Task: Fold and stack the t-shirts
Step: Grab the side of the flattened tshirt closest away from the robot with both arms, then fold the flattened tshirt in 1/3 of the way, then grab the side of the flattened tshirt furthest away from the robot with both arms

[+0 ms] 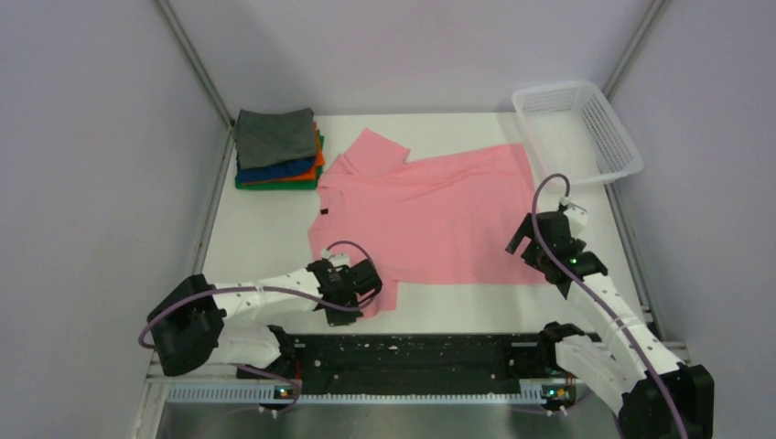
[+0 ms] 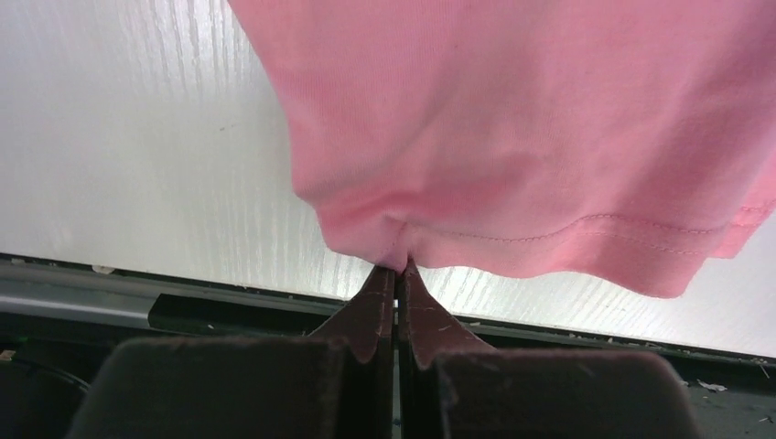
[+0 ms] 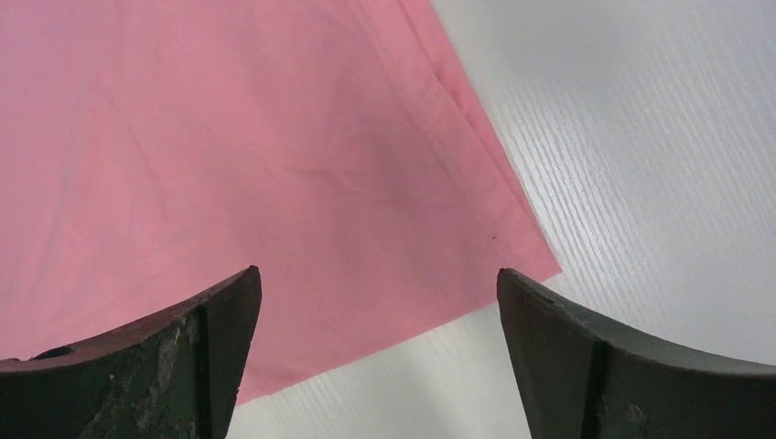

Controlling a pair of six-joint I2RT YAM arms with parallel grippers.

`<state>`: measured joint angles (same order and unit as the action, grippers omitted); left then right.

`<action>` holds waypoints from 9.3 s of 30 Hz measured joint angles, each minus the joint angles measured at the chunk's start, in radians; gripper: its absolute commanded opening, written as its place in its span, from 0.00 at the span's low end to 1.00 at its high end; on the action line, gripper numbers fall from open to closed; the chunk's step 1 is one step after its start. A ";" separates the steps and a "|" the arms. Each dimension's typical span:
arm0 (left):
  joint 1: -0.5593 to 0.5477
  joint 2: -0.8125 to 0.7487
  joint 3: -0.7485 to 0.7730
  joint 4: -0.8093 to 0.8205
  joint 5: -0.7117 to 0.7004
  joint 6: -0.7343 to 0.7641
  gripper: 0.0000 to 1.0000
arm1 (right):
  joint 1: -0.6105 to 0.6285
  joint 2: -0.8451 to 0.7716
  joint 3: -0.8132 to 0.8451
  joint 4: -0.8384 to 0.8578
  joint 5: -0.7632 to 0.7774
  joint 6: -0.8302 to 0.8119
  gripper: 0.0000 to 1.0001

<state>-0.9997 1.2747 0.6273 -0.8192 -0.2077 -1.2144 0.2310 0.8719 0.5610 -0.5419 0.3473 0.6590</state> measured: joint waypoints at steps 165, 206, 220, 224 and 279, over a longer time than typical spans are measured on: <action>0.706 0.383 0.580 0.380 0.456 0.566 0.99 | -0.119 0.426 0.161 0.328 -0.188 -0.023 0.99; 0.462 -0.230 -0.161 0.426 0.308 0.181 0.99 | 0.133 -0.150 -0.213 -0.044 -0.325 0.139 0.99; 0.468 -0.031 0.320 0.245 0.078 0.351 0.99 | 0.134 -0.135 -0.149 -0.037 -0.283 0.126 0.99; 0.503 0.048 0.386 0.240 0.060 0.393 0.99 | 0.135 -0.015 -0.134 0.158 -0.280 0.087 0.98; 0.776 1.141 1.454 0.114 -0.051 0.772 0.14 | 0.138 -0.067 -0.084 0.118 -0.153 0.043 0.99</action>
<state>-0.2237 2.4153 2.0811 -0.7052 -0.2584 -0.4419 0.3695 0.8051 0.4767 -0.4240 0.1947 0.7025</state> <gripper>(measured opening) 0.249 0.986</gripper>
